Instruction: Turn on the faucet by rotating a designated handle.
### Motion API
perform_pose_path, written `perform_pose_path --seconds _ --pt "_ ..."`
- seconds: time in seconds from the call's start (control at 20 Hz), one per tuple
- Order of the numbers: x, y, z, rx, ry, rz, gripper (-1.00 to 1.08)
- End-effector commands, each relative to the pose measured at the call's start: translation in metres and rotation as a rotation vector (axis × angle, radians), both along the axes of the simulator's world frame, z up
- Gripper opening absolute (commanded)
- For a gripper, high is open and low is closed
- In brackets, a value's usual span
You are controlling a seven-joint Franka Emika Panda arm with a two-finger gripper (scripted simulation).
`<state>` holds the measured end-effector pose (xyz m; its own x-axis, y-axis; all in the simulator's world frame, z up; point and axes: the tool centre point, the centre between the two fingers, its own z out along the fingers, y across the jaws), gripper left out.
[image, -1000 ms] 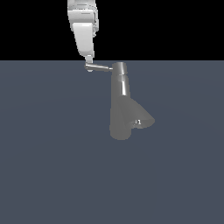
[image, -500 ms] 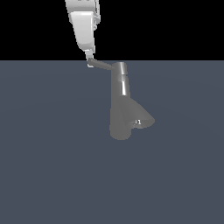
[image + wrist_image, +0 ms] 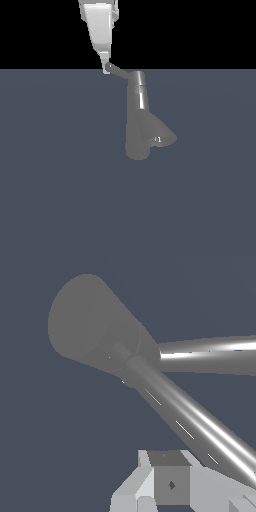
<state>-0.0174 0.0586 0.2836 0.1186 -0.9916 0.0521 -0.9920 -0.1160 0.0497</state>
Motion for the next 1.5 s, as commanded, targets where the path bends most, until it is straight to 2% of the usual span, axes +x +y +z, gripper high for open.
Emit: perform_pose_path --seconds 0.0,0.7,0.8,1.45 --pt "-0.007 -0.012 0.002 -0.002 0.006 -0.008 -1.00" --pt "-0.042 -0.052 0.019 -0.002 0.013 -0.002 -1.00" --pt "-0.039 -0.043 0.017 -0.001 0.012 0.008 -1.00" --pt "-0.033 -0.131 0.019 -0.002 0.014 -0.001 -1.00"
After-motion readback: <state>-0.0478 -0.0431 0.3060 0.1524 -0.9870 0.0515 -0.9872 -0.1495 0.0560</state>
